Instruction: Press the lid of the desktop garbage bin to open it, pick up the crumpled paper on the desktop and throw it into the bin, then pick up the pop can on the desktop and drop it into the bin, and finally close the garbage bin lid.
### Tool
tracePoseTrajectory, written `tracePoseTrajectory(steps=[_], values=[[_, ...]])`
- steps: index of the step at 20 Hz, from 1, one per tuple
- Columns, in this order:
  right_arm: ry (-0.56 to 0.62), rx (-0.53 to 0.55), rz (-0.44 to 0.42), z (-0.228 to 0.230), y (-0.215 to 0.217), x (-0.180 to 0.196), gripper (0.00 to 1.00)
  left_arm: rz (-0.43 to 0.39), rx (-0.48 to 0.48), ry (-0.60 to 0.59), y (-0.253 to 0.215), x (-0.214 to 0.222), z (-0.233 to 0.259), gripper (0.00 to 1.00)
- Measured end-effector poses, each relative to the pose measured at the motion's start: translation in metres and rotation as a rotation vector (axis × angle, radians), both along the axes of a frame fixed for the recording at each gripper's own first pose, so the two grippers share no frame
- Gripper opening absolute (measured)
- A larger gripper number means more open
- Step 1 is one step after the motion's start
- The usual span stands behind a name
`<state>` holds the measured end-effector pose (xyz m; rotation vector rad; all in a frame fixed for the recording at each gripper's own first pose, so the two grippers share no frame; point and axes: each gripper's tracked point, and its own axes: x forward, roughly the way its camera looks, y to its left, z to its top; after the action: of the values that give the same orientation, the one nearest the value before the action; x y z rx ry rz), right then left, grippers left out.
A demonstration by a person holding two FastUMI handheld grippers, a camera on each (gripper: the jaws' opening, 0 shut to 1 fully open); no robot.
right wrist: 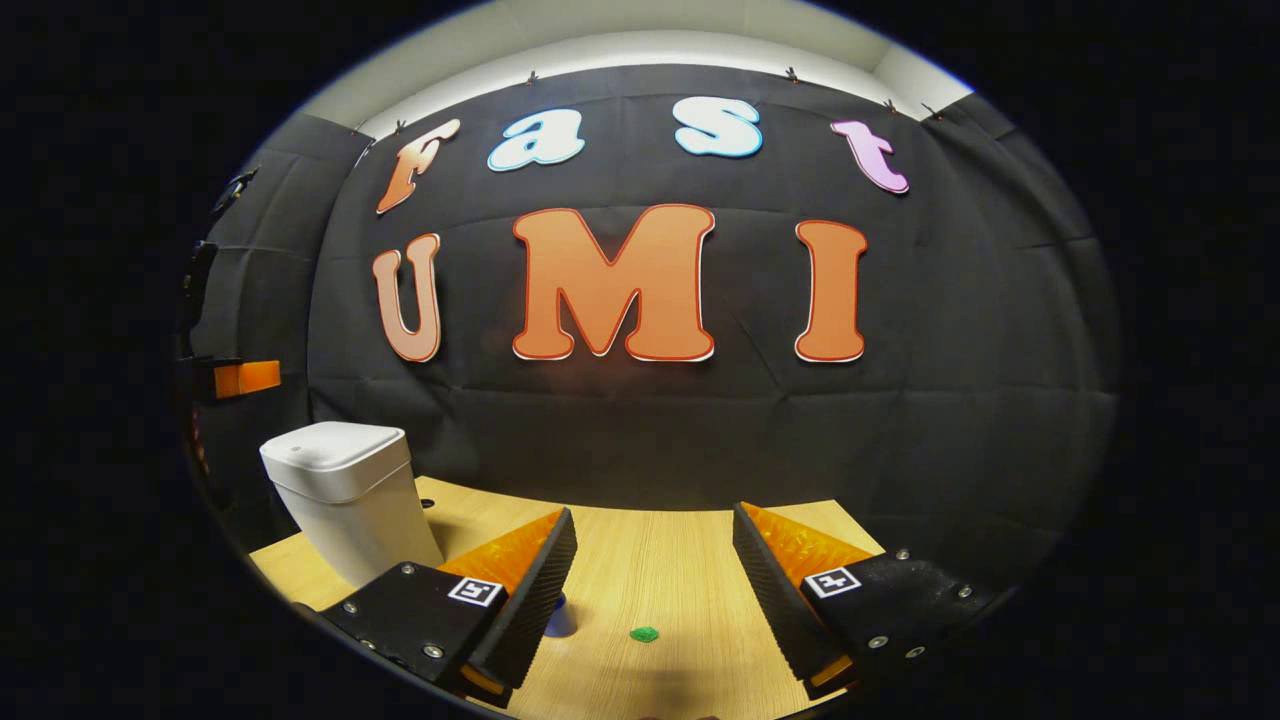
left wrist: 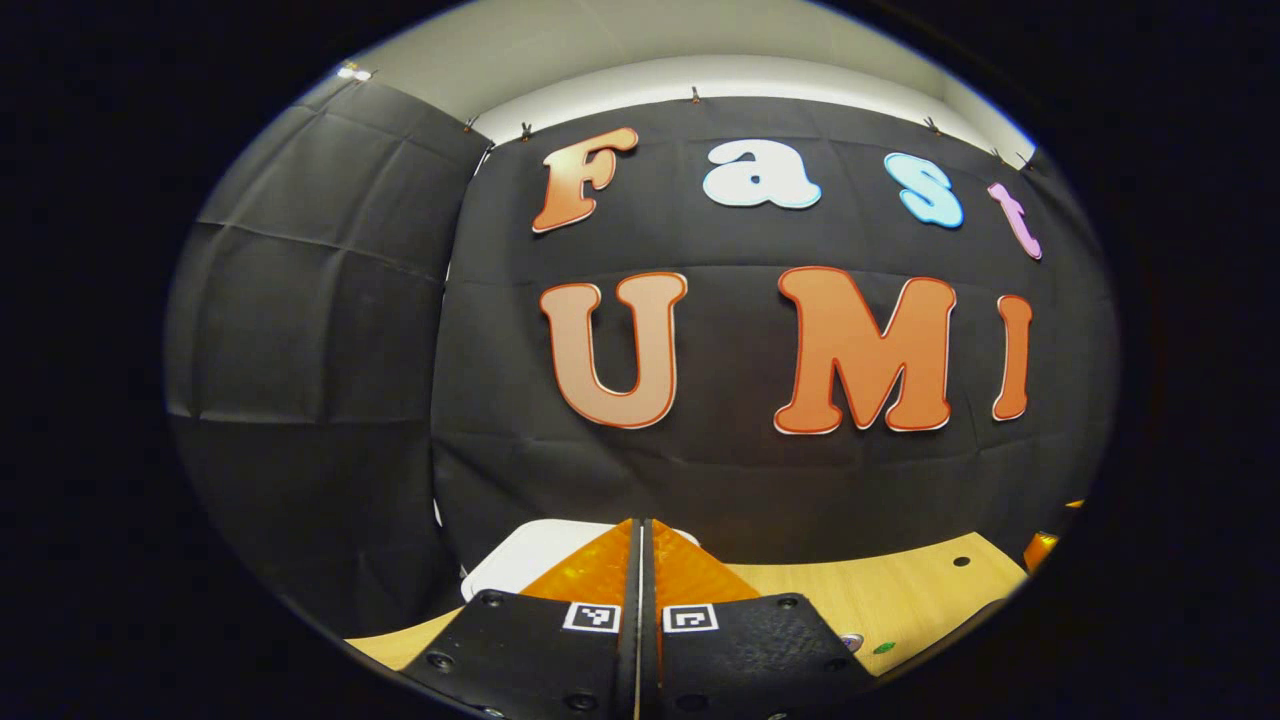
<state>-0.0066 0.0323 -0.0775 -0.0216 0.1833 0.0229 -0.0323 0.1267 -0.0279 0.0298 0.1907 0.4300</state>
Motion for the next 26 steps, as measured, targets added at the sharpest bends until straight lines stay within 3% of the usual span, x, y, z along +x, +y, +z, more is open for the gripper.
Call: tracePoseTrajectory(steps=[13, 18, 22, 24, 26], values=[[0.016, -0.002, -0.028, -0.007, -0.008, 0.003, 0.93, 0.051, -0.237, 0.243, -0.011, -0.032, -0.054, 0.00], [0.031, -0.005, -0.032, -0.012, -0.008, 0.002, 0.93, 0.020, -0.218, 0.259, -0.009, -0.031, -0.054, 0.00], [0.041, -0.005, -0.023, -0.016, -0.005, -0.001, 0.94, 0.030, -0.273, 0.282, -0.015, -0.034, -0.056, 0.00], [0.046, 0.000, -0.016, -0.015, -0.003, -0.003, 0.94, 0.018, -0.244, 0.259, -0.016, -0.032, -0.051, 0.00], [0.040, -0.006, -0.014, -0.014, -0.004, -0.003, 0.93, 0.064, -0.173, 0.243, -0.001, -0.032, -0.049, 0.00]])
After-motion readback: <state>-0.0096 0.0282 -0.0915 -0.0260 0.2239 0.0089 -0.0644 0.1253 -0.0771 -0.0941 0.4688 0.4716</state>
